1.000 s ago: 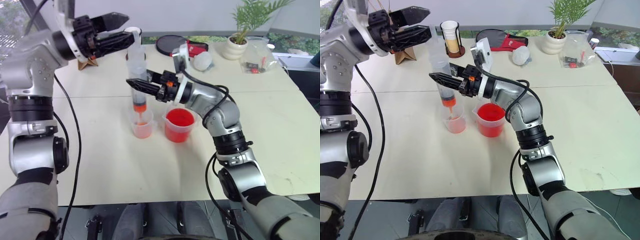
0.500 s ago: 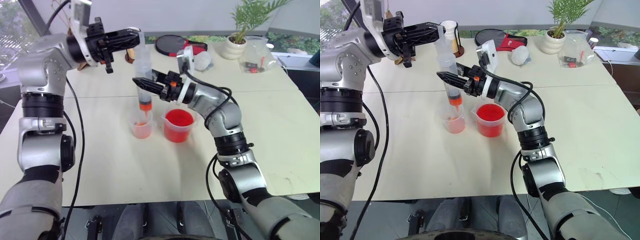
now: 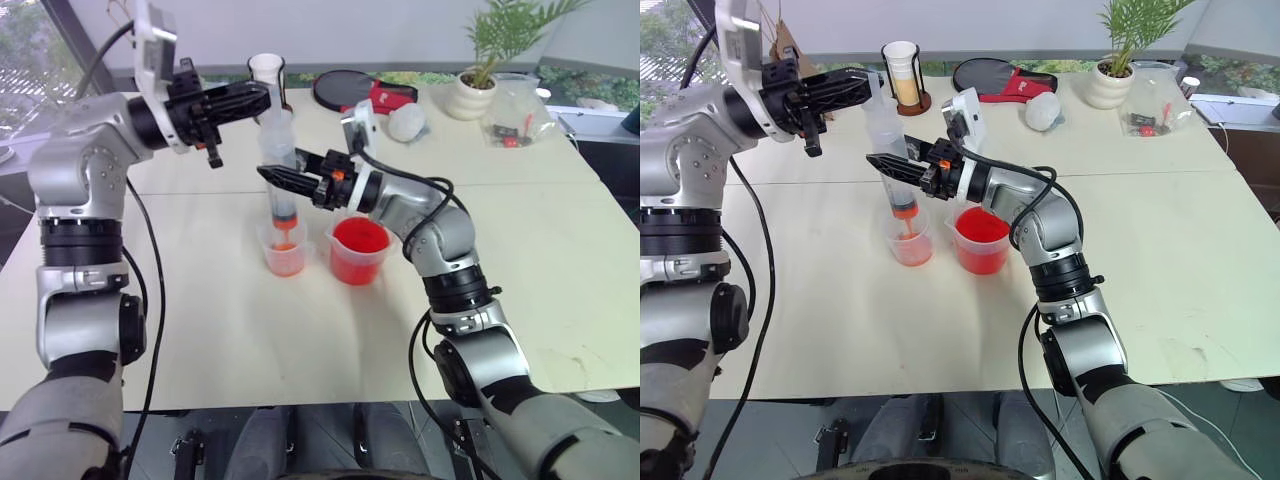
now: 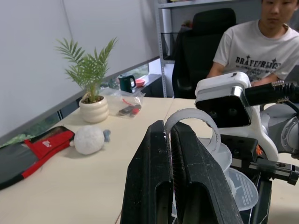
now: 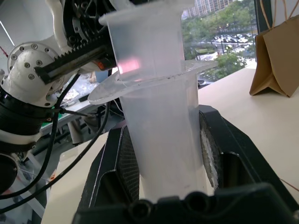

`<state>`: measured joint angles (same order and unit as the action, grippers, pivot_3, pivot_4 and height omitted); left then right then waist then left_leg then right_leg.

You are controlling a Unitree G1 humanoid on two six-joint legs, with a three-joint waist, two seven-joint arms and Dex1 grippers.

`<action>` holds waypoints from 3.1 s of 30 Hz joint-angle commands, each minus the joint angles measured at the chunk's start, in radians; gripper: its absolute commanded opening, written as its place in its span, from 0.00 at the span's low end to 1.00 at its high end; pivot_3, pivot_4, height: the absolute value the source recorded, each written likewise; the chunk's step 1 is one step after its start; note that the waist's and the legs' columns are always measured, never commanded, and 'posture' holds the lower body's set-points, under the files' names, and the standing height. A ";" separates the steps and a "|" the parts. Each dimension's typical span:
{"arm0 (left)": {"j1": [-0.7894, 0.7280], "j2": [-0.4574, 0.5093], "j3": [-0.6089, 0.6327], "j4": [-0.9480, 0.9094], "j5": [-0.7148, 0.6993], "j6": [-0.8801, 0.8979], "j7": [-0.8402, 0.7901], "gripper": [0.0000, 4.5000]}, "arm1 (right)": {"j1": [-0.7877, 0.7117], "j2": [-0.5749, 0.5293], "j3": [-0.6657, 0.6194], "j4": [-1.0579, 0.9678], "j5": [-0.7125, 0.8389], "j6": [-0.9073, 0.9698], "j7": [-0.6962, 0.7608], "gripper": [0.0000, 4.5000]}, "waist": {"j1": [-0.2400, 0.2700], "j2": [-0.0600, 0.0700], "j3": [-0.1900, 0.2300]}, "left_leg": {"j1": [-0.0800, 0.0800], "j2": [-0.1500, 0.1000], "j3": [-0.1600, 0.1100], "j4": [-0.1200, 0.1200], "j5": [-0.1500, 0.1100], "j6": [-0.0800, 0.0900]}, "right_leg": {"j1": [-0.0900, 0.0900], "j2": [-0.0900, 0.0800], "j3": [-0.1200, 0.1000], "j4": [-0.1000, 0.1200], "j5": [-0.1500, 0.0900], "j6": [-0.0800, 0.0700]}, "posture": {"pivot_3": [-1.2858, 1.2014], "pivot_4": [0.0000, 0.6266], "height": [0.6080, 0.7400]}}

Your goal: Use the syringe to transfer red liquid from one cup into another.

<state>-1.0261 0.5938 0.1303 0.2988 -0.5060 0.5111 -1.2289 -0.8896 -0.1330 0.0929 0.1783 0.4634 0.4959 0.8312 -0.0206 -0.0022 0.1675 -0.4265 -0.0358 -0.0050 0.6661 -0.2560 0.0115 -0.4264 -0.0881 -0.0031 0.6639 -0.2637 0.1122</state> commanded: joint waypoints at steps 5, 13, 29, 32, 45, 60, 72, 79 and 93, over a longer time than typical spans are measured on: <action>0.056 -0.030 -0.050 -0.033 -0.009 0.050 0.009 0.01 | -0.092 0.036 -0.028 -0.098 0.046 -0.035 0.002 0.32 | 0.000 0.000 0.000 | 0.000 0.000 0.000 0.000 0.000 0.000 | 0.000 0.000 0.000 0.000 0.000 0.000 | 0.52 0.24 1.00; 0.097 -0.027 -0.064 -0.039 0.002 0.044 0.003 0.01 | -0.097 0.045 -0.034 -0.110 0.050 -0.029 -0.008 0.32 | 0.000 0.000 0.000 | 0.000 0.000 0.000 0.000 0.000 0.000 | 0.000 0.000 0.000 0.000 0.000 0.000 | 0.52 0.24 1.00; 0.089 0.076 0.047 -0.042 -0.087 0.125 0.009 0.87 | -0.072 0.045 -0.021 -0.129 0.037 -0.023 -0.002 0.32 | -0.003 0.000 0.000 | 0.000 0.000 0.000 0.000 0.000 0.000 | 0.000 0.000 0.000 0.000 0.000 0.000 | 0.52 0.24 1.00; 0.146 0.135 0.078 -0.096 -0.120 0.166 0.008 0.98 | -0.070 0.041 -0.024 -0.126 0.033 -0.026 -0.002 0.32 | -0.004 0.000 0.000 | 0.000 0.000 0.000 -0.001 0.000 0.000 | -0.001 0.000 0.000 0.000 0.000 0.000 | 0.52 0.24 1.00; 0.293 0.197 0.205 -0.243 -0.235 0.238 0.120 0.98 | -0.171 -0.023 -0.169 -0.088 0.151 0.099 -0.065 0.32 | 0.007 -0.002 0.001 | 0.000 -0.001 -0.001 -0.001 0.000 0.000 | 0.000 -0.002 0.000 -0.001 0.000 0.000 | 0.52 0.24 1.00; 0.384 0.165 -0.067 -0.546 -0.219 0.200 0.063 0.98 | -0.454 -0.725 -0.262 0.482 0.168 0.846 -0.125 0.32 | -0.004 -0.002 0.001 | 0.001 -0.001 0.005 -0.015 0.000 0.000 | 0.001 -0.009 0.000 -0.019 0.000 -0.001 | 0.52 0.24 1.00; 0.368 0.137 -0.178 -0.511 -0.141 0.126 0.000 0.98 | -0.161 -0.673 -0.265 0.478 0.021 1.092 -0.308 0.32 | 0.007 -0.001 0.002 | -0.001 -0.002 0.010 -0.010 0.000 0.005 | 0.001 -0.008 0.000 -0.017 0.000 -0.001 | 0.52 0.24 1.00; 0.370 0.134 -0.179 -0.482 -0.126 0.116 -0.005 0.99 | -0.093 -0.613 -0.312 0.423 -0.009 1.109 -0.373 0.55 | 0.006 -0.001 0.002 | -0.001 -0.001 0.009 -0.007 0.000 0.005 | 0.002 -0.005 0.000 -0.016 0.000 -0.001 | 0.52 0.24 1.00; 0.423 0.170 0.012 -0.339 -0.149 0.156 0.115 0.99 | 0.001 -0.955 -0.224 0.163 0.142 0.874 0.116 0.99 | 0.007 0.001 0.003 | -0.001 -0.001 0.008 -0.003 -0.002 0.008 | 0.004 -0.005 -0.001 -0.016 -0.001 0.000 | 0.52 0.24 1.00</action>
<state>-0.6102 0.7621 0.0905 -0.0507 -0.6319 0.6652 -1.1396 -0.9213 -1.0698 -0.1237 0.3924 0.5620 1.4413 0.8359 -0.0133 -0.0007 0.1708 -0.4271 -0.0364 0.0024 0.6626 -0.2578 0.0197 -0.4220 -0.0926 -0.0040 0.6474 -0.2645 0.1123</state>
